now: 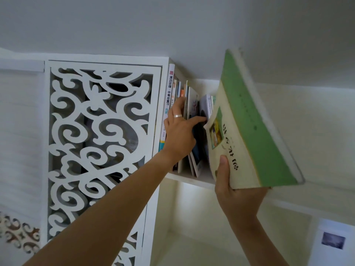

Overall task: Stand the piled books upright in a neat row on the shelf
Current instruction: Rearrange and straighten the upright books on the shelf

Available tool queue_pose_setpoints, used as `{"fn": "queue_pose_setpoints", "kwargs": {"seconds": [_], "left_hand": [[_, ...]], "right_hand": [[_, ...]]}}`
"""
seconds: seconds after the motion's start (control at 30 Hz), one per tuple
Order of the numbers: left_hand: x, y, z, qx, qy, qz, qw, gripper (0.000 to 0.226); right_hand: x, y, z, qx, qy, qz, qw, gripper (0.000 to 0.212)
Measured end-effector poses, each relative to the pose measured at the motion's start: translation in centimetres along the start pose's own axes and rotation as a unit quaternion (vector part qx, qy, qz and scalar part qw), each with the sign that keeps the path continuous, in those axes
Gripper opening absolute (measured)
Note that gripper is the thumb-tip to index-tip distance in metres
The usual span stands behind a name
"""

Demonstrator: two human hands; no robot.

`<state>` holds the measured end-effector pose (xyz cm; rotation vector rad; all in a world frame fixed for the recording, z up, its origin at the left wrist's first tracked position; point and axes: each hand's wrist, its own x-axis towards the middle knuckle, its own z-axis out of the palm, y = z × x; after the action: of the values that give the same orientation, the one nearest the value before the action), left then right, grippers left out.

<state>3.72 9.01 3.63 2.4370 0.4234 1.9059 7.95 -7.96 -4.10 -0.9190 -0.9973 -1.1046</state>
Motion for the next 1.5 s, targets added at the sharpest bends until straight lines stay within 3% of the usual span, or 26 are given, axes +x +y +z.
{"fn": "queue_pose_setpoints", "kwargs": {"seconds": [0.13, 0.2, 0.37, 0.6, 0.87, 1.0, 1.17, 1.33, 1.4, 1.5], "left_hand": [[0.7, 0.6, -0.8, -0.001, -0.020, -0.022, 1.000, 0.063], [0.5, 0.8, -0.9, 0.011, -0.022, -0.034, 0.999, 0.057], [0.2, 1.5, -0.8, 0.036, -0.027, -0.055, 0.997, 0.040], [0.1, 1.6, 1.2, 0.046, 0.012, -0.061, 0.997, 0.081], [-0.1, 0.9, 2.7, 0.062, 0.084, -0.054, 0.993, 0.071], [-0.4, 1.7, 2.7, 0.018, 0.104, -0.059, 0.993, 0.064], [0.2, 0.8, 3.0, -0.027, 0.155, -0.050, 0.986, 0.039], [0.0, -0.5, 3.4, -0.005, 0.186, -0.002, 0.983, 0.022], [-0.3, -1.2, 3.1, 0.004, 0.184, 0.032, 0.982, 0.025], [-1.1, -1.5, 2.8, 0.007, 0.157, 0.066, 0.985, 0.035]], "right_hand": [[-1.2, 0.7, -0.3, -0.024, -0.097, 0.011, 0.995, 0.041], [-1.1, 1.0, 0.0, -0.047, -0.147, 0.058, 0.986, 0.033], [1.2, 0.5, 1.8, -0.113, -0.196, 0.134, 0.965, 0.037], [3.0, -0.3, 1.5, -0.194, -0.259, 0.133, 0.937, 0.040], [2.8, -0.8, 1.6, -0.262, -0.311, 0.102, 0.908, 0.040], [2.3, -1.4, 2.0, -0.281, -0.308, 0.118, 0.901, 0.042], [2.5, -1.1, 2.4, -0.310, -0.322, 0.129, 0.885, 0.042], [3.0, 0.5, 5.0, -0.349, -0.335, 0.120, 0.867, 0.032], [2.4, 1.5, 5.9, -0.358, -0.307, 0.119, 0.874, 0.039], [0.9, 3.0, 6.3, -0.303, -0.222, 0.054, 0.925, 0.048]]}}
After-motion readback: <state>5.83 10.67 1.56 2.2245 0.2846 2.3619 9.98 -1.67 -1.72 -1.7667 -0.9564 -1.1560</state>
